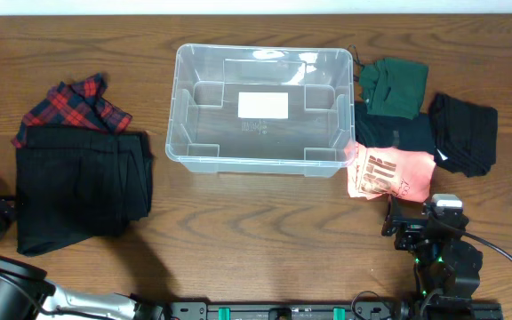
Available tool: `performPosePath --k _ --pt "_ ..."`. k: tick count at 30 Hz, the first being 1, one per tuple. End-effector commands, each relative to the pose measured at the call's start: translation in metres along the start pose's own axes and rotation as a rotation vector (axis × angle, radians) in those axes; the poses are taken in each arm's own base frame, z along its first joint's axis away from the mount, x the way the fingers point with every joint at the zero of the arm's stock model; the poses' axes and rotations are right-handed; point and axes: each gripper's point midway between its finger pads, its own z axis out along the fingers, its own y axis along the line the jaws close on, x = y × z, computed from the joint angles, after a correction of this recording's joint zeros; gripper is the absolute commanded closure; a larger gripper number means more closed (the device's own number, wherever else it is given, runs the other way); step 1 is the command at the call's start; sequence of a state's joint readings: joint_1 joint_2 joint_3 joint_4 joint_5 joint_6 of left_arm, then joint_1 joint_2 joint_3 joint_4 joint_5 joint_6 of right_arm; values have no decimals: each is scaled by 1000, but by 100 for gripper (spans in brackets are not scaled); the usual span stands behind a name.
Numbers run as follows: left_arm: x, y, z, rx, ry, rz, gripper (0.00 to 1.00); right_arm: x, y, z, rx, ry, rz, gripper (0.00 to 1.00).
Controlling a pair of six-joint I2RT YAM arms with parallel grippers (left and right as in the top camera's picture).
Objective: Pack container
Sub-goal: 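Reach the left gripper to the folded black garment and grasp it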
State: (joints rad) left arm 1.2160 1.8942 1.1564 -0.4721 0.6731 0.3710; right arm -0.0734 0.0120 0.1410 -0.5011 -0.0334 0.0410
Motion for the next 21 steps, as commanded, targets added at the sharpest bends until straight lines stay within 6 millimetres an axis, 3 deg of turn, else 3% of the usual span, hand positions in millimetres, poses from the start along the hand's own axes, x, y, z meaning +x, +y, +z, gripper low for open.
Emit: performPosePath --k 1,6,10,15,18,19,21 --pt "7 -11 18 75 37 7 13 0 2 0 -9 -3 3 1" --pt "30 -24 42 118 141 -14 15 0 2 0 -9 -3 3 1" --pt "49 -41 54 149 223 -19 24 0 2 0 -9 -3 3 1" --pt "56 -56 61 167 261 5 50 0 2 0 -9 -3 3 1" --pt "61 -59 59 172 283 -14 87 0 2 0 -9 -3 3 1" --pt "62 -59 58 178 288 -24 93 0 2 0 -9 -3 3 1" --pt "61 -71 54 244 282 -53 94 0 2 0 -9 -3 3 1"
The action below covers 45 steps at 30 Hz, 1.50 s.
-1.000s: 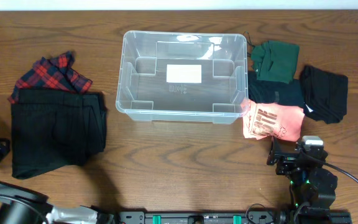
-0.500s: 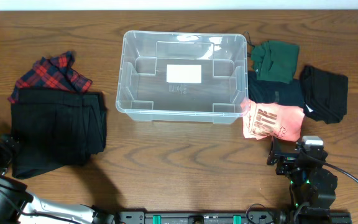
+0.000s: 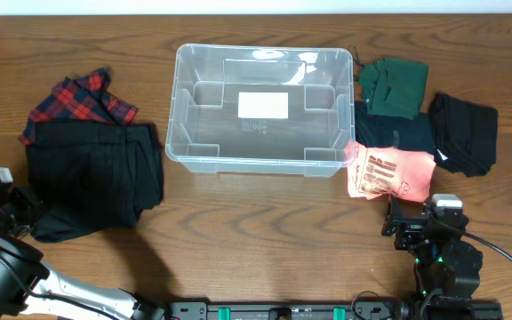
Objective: Pack container
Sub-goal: 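Reach the left gripper to the folded black garment and grasp it, then lift the black garment with the left gripper and lower it into the bin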
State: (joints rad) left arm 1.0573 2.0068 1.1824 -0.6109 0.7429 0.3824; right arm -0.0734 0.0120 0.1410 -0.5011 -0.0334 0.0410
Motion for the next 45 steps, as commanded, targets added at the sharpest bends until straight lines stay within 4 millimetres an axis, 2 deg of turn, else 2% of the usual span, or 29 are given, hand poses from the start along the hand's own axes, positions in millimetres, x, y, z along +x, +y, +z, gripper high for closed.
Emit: performPosePath --k 1,4,7,11,13,15,19,24,27,30,33,39,41,45 --pt "14 -16 9 106 36 -62 94 0 2 0 -9 -3 3 1" --pt "7 -40 -3 202 3 -130 94 0 2 0 -9 -3 3 1" --pt "-1 -71 -27 288 -41 -129 94 0 2 0 -9 -3 3 1" --pt "-17 -141 -86 471 -179 -21 94 0 2 0 -9 -3 3 1" --pt "-19 -187 -126 567 -267 89 94 0 2 0 -9 -3 3 1" --pt "-13 -228 -161 609 -331 201 94 0 2 0 -9 -3 3 1" --pt "16 -306 -211 621 -426 433 94 0 2 0 -9 -3 3 1" --pt "50 -387 -246 642 -519 625 94 0 2 0 -9 -3 3 1" --pt "64 -425 -256 682 -568 670 94 0 2 0 -9 -3 3 1" --pt "75 -454 -250 724 -573 682 94 0 2 0 -9 -3 3 1" --pt "84 -479 -227 756 -527 689 94 0 2 0 -9 -3 3 1" --pt "105 -538 -150 835 -389 703 94 0 2 0 -9 -3 3 1" --pt "109 -558 -116 854 -363 677 94 0 2 0 -9 -3 3 1" --pt "118 -587 -68 937 -321 640 94 0 2 0 -9 -3 3 1"
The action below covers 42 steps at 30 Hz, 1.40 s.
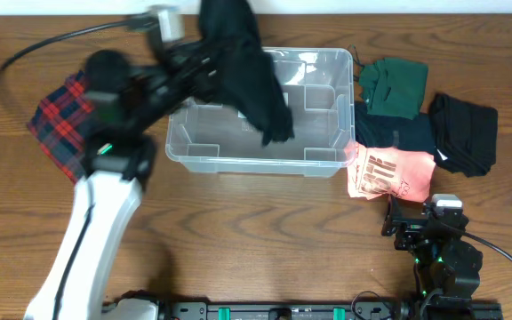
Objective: Pack container
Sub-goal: 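Lift the black garment with the left gripper and lower it into the bin, then return the left gripper to the red plaid shirt and grasp it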
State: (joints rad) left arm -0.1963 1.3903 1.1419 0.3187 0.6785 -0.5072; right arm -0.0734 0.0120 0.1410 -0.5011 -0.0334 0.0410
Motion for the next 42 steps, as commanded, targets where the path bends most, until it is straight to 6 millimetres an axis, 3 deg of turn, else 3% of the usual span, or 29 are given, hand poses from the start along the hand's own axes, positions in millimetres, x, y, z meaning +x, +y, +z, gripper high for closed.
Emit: performPosePath --k 1,6,11,17,23,32,38,42 --pt "-4 3 31 24 -67 -67 94 0 2 0 -9 -3 3 1" --pt "35 28 74 35 -44 -224 94 0 2 0 -9 -3 3 1" --pt "87 49 94 -20 75 -307 94 0 2 0 -9 -3 3 1" --pt "126 73 89 -131 202 -333 94 0 2 0 -9 -3 3 1" --pt "164 123 65 -404 306 -339 94 0 2 0 -9 -3 3 1" --pt "167 147 34 -633 296 -382 94 0 2 0 -9 -3 3 1" --pt "155 142 7 -743 265 -424 94 0 2 0 -9 -3 3 1" --pt "158 142 -9 -813 273 -459 94 0 2 0 -9 -3 3 1"
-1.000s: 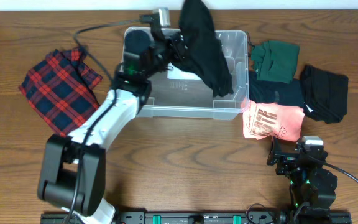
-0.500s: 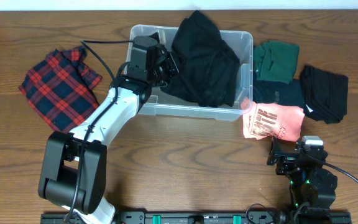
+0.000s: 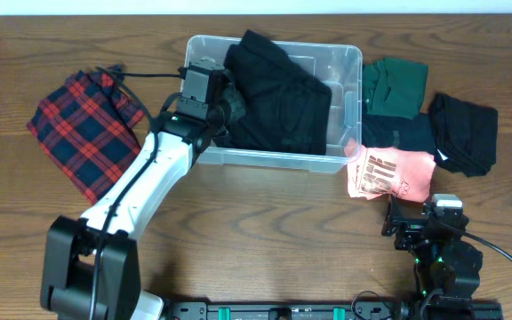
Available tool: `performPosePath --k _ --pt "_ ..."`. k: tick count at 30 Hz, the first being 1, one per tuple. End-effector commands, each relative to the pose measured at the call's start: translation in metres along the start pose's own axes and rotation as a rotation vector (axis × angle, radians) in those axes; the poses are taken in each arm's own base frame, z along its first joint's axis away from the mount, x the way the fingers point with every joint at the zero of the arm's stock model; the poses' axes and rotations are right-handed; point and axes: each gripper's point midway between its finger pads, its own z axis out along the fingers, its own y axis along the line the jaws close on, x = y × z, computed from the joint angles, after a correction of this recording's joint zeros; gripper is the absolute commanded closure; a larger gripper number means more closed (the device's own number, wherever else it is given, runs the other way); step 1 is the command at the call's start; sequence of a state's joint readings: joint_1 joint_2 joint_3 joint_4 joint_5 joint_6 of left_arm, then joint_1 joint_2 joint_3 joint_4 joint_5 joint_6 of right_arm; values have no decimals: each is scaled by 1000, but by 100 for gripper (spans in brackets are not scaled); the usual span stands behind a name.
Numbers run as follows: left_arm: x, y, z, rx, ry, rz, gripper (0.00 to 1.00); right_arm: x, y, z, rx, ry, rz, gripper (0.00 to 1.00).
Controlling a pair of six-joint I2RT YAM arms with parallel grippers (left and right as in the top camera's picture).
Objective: Pack container
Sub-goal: 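Return the left gripper to the red plaid shirt and grasp it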
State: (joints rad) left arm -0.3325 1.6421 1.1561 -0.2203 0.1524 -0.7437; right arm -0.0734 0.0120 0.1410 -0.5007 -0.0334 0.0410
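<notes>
The clear plastic container (image 3: 349,107) stands at the back middle of the table. A large black garment (image 3: 283,102) lies bunched inside it, with one end reaching over the back rim. My left gripper (image 3: 228,100) is down in the container's left end against that garment. Its dark fingers merge with the cloth, so its state does not show. A red plaid garment (image 3: 85,132) lies spread out at the left. My right gripper (image 3: 402,216) rests shut near the front right, just below a coral printed T-shirt (image 3: 391,173), holding nothing.
Right of the container lie a green garment (image 3: 396,86), a dark one (image 3: 396,133) partly under the coral shirt, and a black one (image 3: 465,133). The left arm stretches from the front left up to the container. A cable loops near the plaid.
The black garment hung from my left gripper above the container; now it lies inside, with the gripper low at the left end. The container sits slightly further right. The right arm is unchanged.
The black garment first lay folded on the plaid at the left, my left gripper at its near corner. It then sat shifted a little right. Later it hung from the gripper over the container, and now it lies inside with the plaid uncovered.
</notes>
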Motion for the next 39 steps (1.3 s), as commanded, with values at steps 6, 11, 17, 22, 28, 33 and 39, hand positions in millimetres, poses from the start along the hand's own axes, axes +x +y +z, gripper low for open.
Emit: performPosePath --k 6,11,17,22,28,33,39 --pt "-5 10 -16 -69 -30 -62 2 0 2 0 -9 -3 3 1" --pt "-28 7 -40 -39 -95 -4 2 0 2 0 -9 -3 3 1" --pt "-89 5 -117 27 -316 64 2 0 2 0 -9 -3 3 1" --pt "-126 37 -169 -37 -459 122 2 0 2 0 -9 -3 3 1" --pt "-145 134 -179 -249 -445 -43 1 0 2 0 -9 -3 3 1" --pt "-152 235 -179 -421 -402 -245 2 0 2 0 -9 -3 3 1" --pt "-142 317 -159 -382 -276 -368 2 0 2 0 -9 -3 3 1"
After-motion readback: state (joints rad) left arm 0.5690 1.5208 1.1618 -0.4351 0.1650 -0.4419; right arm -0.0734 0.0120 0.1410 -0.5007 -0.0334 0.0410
